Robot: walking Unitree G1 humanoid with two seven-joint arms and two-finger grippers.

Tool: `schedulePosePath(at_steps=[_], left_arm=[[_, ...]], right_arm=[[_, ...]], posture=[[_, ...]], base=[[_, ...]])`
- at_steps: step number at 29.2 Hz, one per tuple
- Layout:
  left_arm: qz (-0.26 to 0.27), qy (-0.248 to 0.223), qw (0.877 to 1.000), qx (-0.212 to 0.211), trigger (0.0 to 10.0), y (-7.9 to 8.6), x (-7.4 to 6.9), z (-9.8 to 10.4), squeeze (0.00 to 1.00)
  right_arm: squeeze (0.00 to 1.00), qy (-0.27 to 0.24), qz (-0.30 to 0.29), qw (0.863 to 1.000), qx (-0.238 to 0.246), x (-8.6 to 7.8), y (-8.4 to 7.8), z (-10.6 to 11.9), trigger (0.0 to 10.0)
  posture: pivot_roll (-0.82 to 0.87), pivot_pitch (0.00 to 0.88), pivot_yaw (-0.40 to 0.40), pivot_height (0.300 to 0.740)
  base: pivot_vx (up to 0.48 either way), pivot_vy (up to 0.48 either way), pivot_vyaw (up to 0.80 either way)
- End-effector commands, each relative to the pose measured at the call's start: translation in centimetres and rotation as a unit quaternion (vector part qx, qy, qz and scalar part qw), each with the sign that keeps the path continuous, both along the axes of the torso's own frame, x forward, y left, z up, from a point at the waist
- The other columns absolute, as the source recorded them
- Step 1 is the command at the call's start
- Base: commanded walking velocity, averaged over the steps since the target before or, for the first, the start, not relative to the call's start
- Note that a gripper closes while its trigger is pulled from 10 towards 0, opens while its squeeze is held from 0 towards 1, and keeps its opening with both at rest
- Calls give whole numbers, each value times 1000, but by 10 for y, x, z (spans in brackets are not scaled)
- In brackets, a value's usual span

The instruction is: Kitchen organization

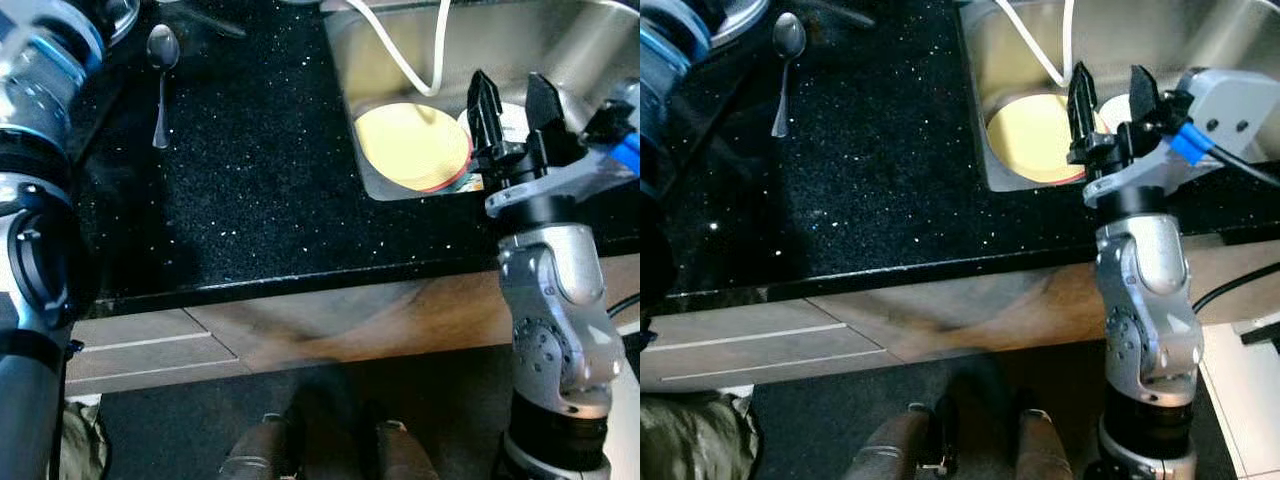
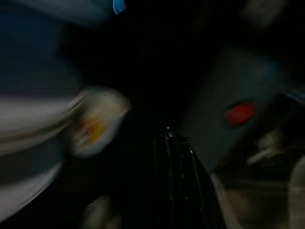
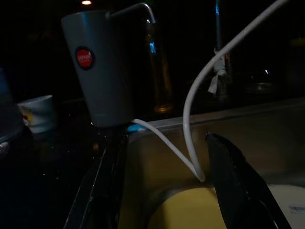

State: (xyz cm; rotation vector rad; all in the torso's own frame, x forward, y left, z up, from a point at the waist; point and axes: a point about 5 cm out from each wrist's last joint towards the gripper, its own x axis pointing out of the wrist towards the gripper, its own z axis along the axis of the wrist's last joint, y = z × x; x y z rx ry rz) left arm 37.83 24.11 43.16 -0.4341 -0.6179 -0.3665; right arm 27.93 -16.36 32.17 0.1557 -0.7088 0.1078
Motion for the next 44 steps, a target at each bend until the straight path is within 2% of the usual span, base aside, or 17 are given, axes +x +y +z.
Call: schedulePosePath(at_steps=[1,3,4,5,8,9,12,20,21,22,23,24,28,31,35,38,44], left_arm=[[-47,-27,998,7,10000,-8,-11,5,0],[-47,-27,998,7,10000,-8,-11,5,0],[-63,-32,997,25,10000,-17,-14,-1,0],[-63,-32,997,25,10000,-17,-14,-1,0],[-145,-52,986,66,10000,-55,-28,-25,0],[-145,-52,986,66,10000,-55,-28,-25,0],[-200,-66,975,73,10000,-79,-34,-38,0],[-238,-72,965,90,10000,-103,-40,-47,0],[-242,-76,962,97,10000,-110,-42,-49,0],[-242,-76,962,97,10000,-110,-42,-49,0],[-245,-84,960,107,10000,-119,-46,-51,0],[-245,-84,960,107,10000,-119,-46,-51,0],[-225,-85,958,155,10000,-135,-48,-62,0],[-219,-84,958,164,10000,-138,-48,-63,0],[-203,-88,955,197,10000,-143,-48,-68,0],[-213,-99,947,218,10000,-142,-55,-68,0],[-212,-102,945,226,10000,-144,-57,-72,0]], right_arm=[[0,-17,2,1000,-6,0,-1,4,10000],[0,-17,2,1000,-6,0,-1,4,10000],[0,-15,2,1000,-6,2,-1,3,10000],[0,-15,2,1000,-6,2,-1,3,10000],[0,-19,2,1000,-1,8,-3,8,10000],[0,-19,2,1000,-1,8,-3,8,10000],[0,-27,10,1000,7,9,-1,10,10000],[0,-47,49,998,-9,6,10,16,10000],[0,-58,63,995,-53,3,17,18,10000],[0,-58,63,995,-53,3,17,18,10000],[0,-63,85,986,-129,-2,26,17,10000],[0,-63,85,986,-129,-2,26,17,10000],[0,-61,119,964,-229,-6,43,8,10000],[0,-61,125,961,-238,-6,46,6,10000],[0,-50,126,948,-289,-5,53,-5,10000],[0,-35,55,947,-314,7,42,-8,10000],[0,-21,13,948,-318,15,34,-11,10000]], posture=[[50,158,42,740],[50,158,42,740],[47,131,34,740],[47,131,34,740],[18,80,23,740],[18,80,23,740],[-3,57,25,740],[-38,25,28,740],[-51,13,19,740],[-51,13,19,740],[-52,8,13,740],[-52,8,13,740],[-58,1,4,740],[-58,1,4,740],[-59,0,-4,740],[-57,0,-7,740],[-52,3,-9,740]], base=[[0,0,0],[0,0,0],[0,0,0],[0,0,0],[0,0,0],[0,0,0],[0,0,0],[0,0,0],[0,0,0],[0,0,0],[0,0,0],[0,0,0],[0,0,0],[0,0,0],[0,0,0],[0,0,0],[0,0,0]])
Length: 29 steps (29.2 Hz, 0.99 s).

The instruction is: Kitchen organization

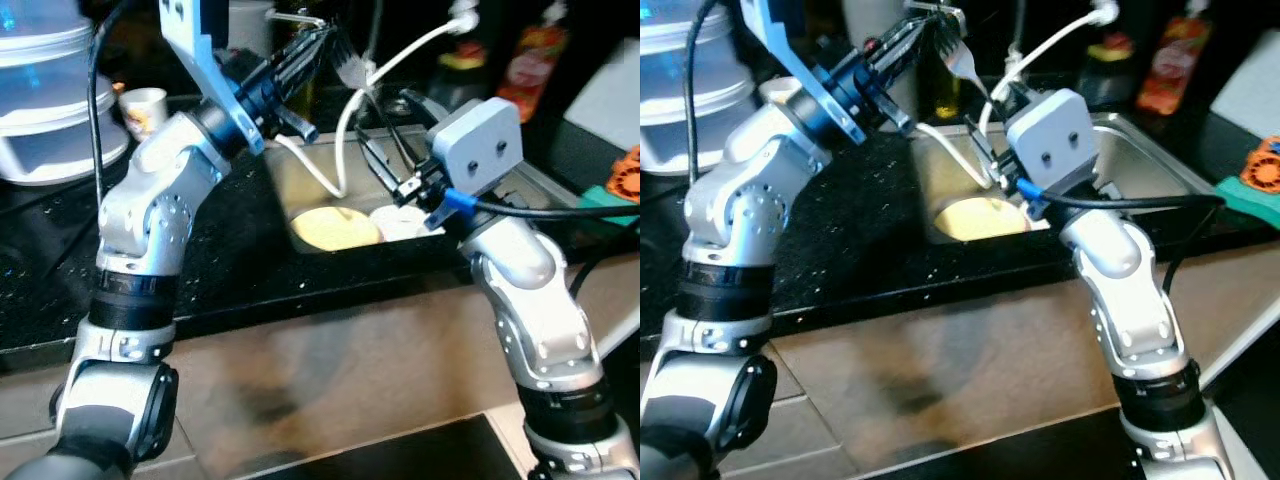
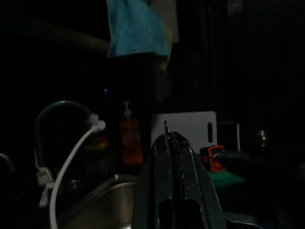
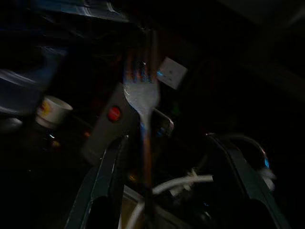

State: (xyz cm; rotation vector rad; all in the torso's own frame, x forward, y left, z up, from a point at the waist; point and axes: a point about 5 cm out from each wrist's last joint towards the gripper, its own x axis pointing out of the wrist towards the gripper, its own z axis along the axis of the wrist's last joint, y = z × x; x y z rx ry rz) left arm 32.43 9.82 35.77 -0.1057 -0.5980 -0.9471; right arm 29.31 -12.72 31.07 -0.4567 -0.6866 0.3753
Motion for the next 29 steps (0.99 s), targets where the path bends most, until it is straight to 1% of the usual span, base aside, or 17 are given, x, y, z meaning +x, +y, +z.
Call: schedulePosePath(at_steps=[1,6,11,16,17,18,29], left_arm=[[-1,-15,1000,8,10000,-2,-4,1,0],[-5,-17,1000,9,10000,-3,-6,1,0],[-10,-17,1000,7,10000,-4,-8,1,0],[-17,-18,1000,6,10000,-5,-9,2,0],[-17,-19,1000,7,10000,-5,-9,3,0],[-18,-19,1000,6,10000,-4,-9,3,0],[-12,-18,1000,8,10000,-4,-7,2,0]], right_arm=[[0,3,-12,1000,3,3,-3,-1,10000],[0,21,-13,1000,19,6,-4,-6,10000],[0,38,6,999,36,7,-2,-10,10000],[0,43,-7,998,47,10,-5,-11,10000],[0,44,-8,998,50,11,-6,-12,2667],[0,46,-6,998,51,11,-6,-13,0],[0,54,5,996,65,10,-6,-17,0]], posture=[[-50,5,-9,740],[-47,5,-11,740],[-47,3,-10,740],[-50,5,-6,740],[-47,8,-3,740],[-49,7,-2,740],[-48,7,0,740]], base=[[0,0,0],[0,0,0],[0,0,0],[0,0,0],[0,0,0],[0,0,0],[0,0,0]])
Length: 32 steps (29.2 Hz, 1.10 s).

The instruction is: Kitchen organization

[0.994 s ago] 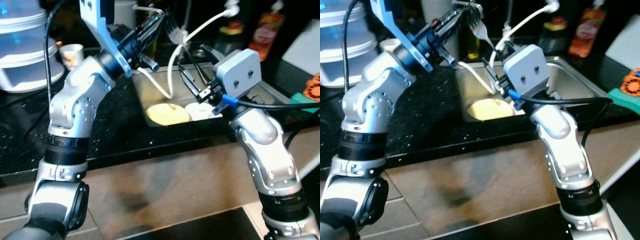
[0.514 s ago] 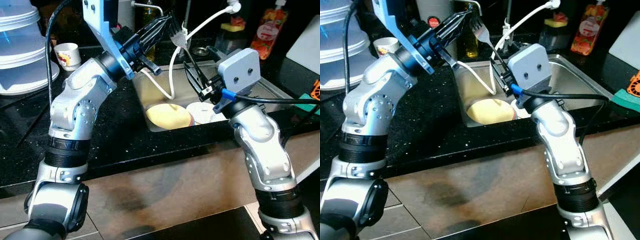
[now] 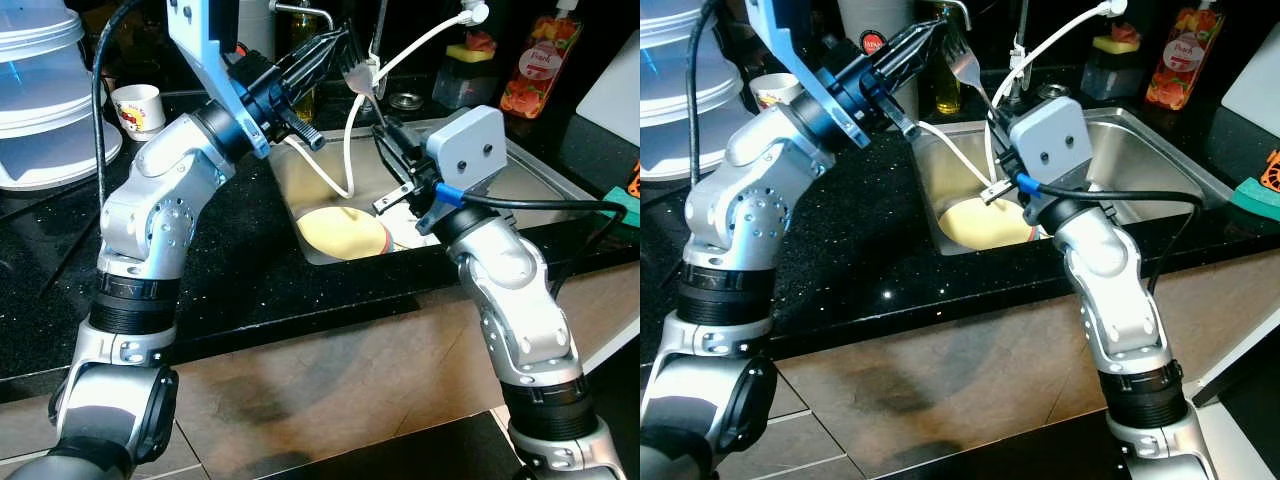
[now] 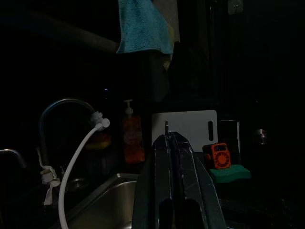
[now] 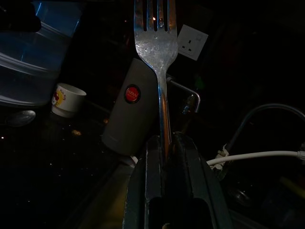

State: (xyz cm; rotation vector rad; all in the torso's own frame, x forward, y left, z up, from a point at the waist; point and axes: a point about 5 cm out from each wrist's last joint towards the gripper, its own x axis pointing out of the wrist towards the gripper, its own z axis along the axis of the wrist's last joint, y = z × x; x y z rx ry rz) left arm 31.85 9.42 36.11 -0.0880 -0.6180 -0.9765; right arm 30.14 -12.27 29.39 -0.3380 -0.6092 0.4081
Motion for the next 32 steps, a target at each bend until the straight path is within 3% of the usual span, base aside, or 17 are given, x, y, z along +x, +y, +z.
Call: schedulePosePath(at_steps=[1,2,3,4,7,8,9,15,17,18,20,21,23,24,27,28,32], left_arm=[[11,-3,1000,-1,10000,0,0,-2,0],[11,-3,1000,-1,10000,0,0,-2,0],[14,6,1000,-2,10000,0,3,-5,275],[21,6,1000,5,10000,-1,4,-8,1000],[34,6,999,16,10000,-2,4,-12,1000],[53,28,998,13,10000,0,9,-15,1000],[68,41,997,20,10000,6,12,-21,0],[105,68,991,48,10000,35,15,-39,0],[203,109,972,55,10000,60,31,-48,0],[253,136,956,53,10000,70,40,-52,0],[327,184,926,46,10000,84,53,-61,0],[327,184,926,46,10000,84,53,-61,0],[402,236,884,34,10000,103,63,-71,0],[446,262,855,22,10000,120,66,-77,0],[471,285,835,15,10000,132,67,-83,0],[493,307,814,17,10000,141,71,-91,0],[519,327,789,31,10000,144,80,-103,0]], right_arm=[[0,3,-19,1000,23,2,-11,0,0],[0,3,-19,1000,23,2,-11,0,0],[0,4,-23,999,26,3,-12,0,0],[0,8,-32,999,32,5,-14,0,0],[0,15,-44,998,41,8,-16,-1,0],[0,14,-56,997,44,11,-18,-1,9647],[0,17,-86,995,55,18,-25,-2,10000],[0,35,-205,974,94,50,-59,-6,10000],[0,99,-219,964,117,77,-66,-24,10000],[1000,134,-209,961,123,85,-63,-35,10000],[1000,199,-175,957,119,93,-55,-54,10000],[1000,199,-175,957,119,93,-55,-54,10000],[933,238,-143,956,94,95,-43,-68,10000],[0,202,-112,967,105,92,-33,-57,10000],[0,136,-72,977,149,81,-30,-33,10000],[0,90,-52,979,173,70,-30,-16,10000],[0,51,-41,983,172,60,-31,-3,10000]], posture=[[-46,6,-2,740],[-46,6,-2,740],[-43,6,-5,740],[-43,6,-5,740],[-39,6,-4,740],[-39,6,-4,740],[-27,6,-5,740],[-12,7,-10,740],[16,6,-21,740],[16,6,-21,740],[40,2,-26,740],[40,2,-26,740],[40,2,-26,740],[37,6,-18,740],[32,5,-12,740],[20,7,-4,740],[6,3,2,740]], base=[[0,0,0],[0,0,0],[0,0,0],[0,0,0],[0,0,0],[0,0,0],[0,0,0],[0,0,0],[0,0,0],[0,0,0],[0,0,0],[0,0,0],[0,0,0],[0,0,0],[0,0,0],[0,0,0],[0,0,0]])
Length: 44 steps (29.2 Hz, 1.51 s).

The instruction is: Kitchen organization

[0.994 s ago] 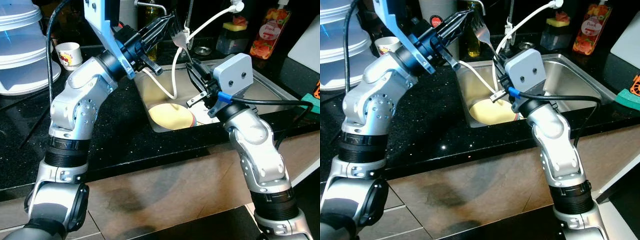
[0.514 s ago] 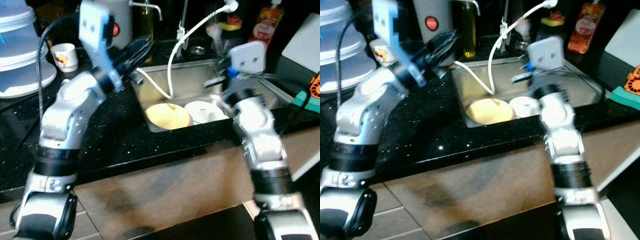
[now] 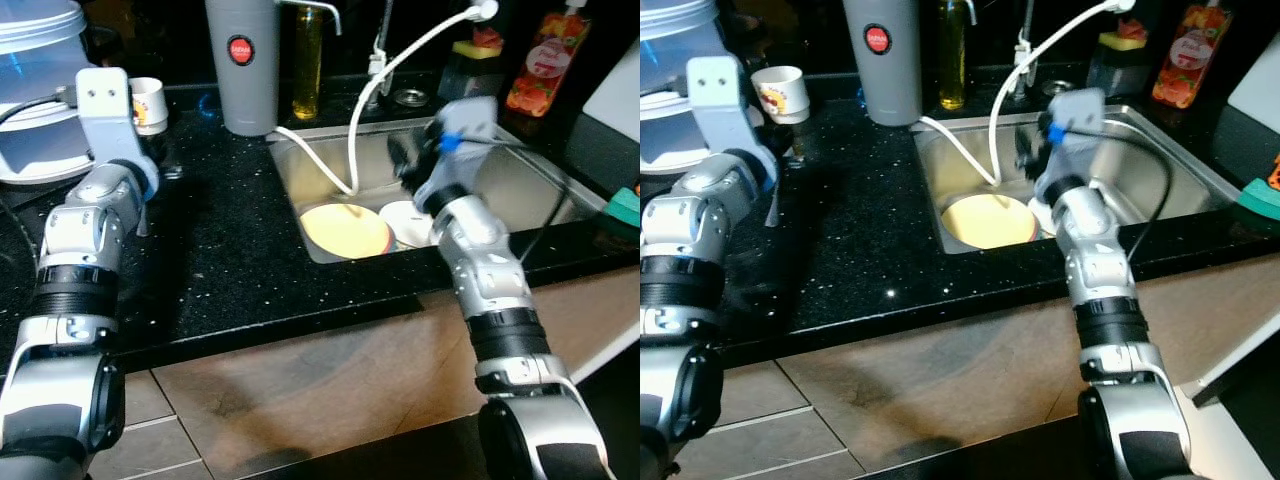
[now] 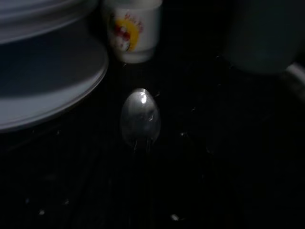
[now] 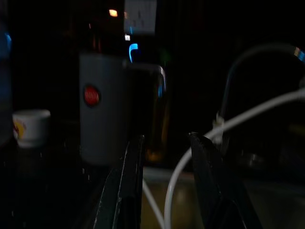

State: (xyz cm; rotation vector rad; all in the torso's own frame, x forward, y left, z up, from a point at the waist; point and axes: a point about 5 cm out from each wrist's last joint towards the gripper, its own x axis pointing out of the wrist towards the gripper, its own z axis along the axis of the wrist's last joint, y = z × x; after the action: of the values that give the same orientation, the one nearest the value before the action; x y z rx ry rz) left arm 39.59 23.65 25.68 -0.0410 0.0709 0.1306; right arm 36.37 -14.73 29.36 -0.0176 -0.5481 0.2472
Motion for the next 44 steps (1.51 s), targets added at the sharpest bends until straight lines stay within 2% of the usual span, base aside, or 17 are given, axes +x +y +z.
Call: schedulePosePath(at_steps=[1,4,10,11,12,13,22,23,28,29,32,34,35,36,37,38,44], left_arm=[[9,2,1000,15,10000,1,3,1,0],[18,33,999,7,10000,-5,13,-13,0],[27,48,998,9,10000,-10,17,-18,12],[48,56,997,23,10000,-7,17,-21,216],[48,56,997,23,10000,-7,17,-21,216],[65,62,996,31,10000,-4,16,-24,1000],[102,58,991,63,10000,3,16,-23,1000],[103,58,991,53,10000,5,16,-23,0],[93,77,992,-23,10000,4,15,-33,0],[93,77,992,-23,10000,4,15,-33,0],[98,99,986,-88,10000,7,12,-48,0],[102,103,985,-99,10000,8,11,-51,0],[113,117,982,-99,10000,13,7,-60,0],[117,124,981,-94,3294,15,5,-65,0],[117,124,981,-94,3294,15,5,-65,0],[122,133,980,-88,0,17,3,-69,0],[125,142,978,-85,0,17,2,-75,0]], right_arm=[[0,-2,-6,1000,5,-3,-6,-3,10000],[0,-32,-10,999,-10,-14,-6,5,10000],[0,-51,-13,999,-14,-24,-7,10,10000],[0,-57,-14,998,-12,-28,-9,12,10000],[0,-57,-14,998,-12,-28,-9,12,10000],[0,-61,-16,998,-10,-31,-10,12,10000],[0,-58,-20,998,-7,-36,-12,9,10000],[0,-57,-20,998,-7,-37,-11,9,10000],[0,-55,-17,998,-7,-38,-10,9,10000],[0,-55,-17,998,-7,-38,-10,9,10000],[0,-54,-16,998,-9,-39,-9,9,10000],[0,-54,-16,998,-10,-39,-8,9,10000],[0,-52,-18,998,-10,-40,-10,8,10000],[0,-51,-21,998,-11,-40,-11,7,10000],[0,-51,-21,998,-11,-40,-11,7,10000],[0,-48,-23,998,-12,-40,-12,6,10000],[0,-45,-26,999,-13,-39,-12,6,10000]], posture=[[6,3,2,740],[-17,0,13,740],[-30,0,25,740],[-33,0,29,740],[-33,0,29,740],[-37,0,31,740],[-42,0,34,740],[-39,0,34,740],[-40,0,33,740],[-40,0,33,740],[-50,0,40,740],[-50,0,40,740],[-50,0,40,740],[-48,0,40,740],[-48,0,40,740],[-48,0,40,740],[-45,0,34,740]], base=[[0,0,0],[0,0,0],[0,0,0],[0,0,0],[0,0,0],[0,0,0],[0,0,0],[0,0,0],[0,0,0],[0,0,0],[0,0,0],[0,0,0],[0,0,0],[0,0,0],[0,0,0],[0,0,0],[0,0,0]])
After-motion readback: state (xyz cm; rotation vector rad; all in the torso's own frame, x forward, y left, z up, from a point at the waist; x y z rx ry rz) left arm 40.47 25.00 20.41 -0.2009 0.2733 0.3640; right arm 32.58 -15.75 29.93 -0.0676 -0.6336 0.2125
